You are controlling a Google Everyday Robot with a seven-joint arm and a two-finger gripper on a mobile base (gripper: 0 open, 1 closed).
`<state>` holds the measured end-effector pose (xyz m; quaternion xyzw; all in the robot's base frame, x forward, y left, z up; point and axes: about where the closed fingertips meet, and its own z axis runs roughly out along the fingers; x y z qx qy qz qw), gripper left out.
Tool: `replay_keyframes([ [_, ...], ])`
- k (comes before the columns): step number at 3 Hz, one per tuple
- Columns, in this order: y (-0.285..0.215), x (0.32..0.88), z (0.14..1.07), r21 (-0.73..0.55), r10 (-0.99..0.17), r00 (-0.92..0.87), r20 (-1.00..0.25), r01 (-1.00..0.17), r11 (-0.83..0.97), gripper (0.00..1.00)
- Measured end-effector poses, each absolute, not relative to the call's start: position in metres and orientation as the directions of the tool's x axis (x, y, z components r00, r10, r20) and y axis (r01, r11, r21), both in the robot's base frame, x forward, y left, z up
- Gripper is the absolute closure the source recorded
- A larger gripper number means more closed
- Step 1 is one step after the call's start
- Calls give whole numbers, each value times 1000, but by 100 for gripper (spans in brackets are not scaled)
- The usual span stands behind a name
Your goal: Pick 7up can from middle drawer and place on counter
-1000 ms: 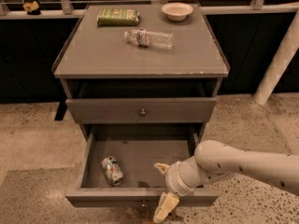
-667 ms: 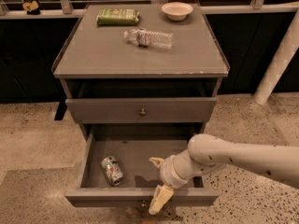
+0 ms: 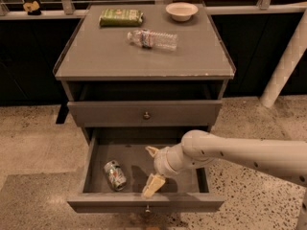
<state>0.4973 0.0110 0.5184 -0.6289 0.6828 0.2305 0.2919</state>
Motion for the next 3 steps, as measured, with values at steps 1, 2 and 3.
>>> replay_keyframes([
  [1, 20, 521, 502, -68, -705, -77, -705, -982, 176, 0],
  [2, 25, 535, 493, -76, -693, -99, -714, -973, 217, 0],
  [3, 25, 535, 493, -77, -693, -99, -714, -973, 219, 0],
])
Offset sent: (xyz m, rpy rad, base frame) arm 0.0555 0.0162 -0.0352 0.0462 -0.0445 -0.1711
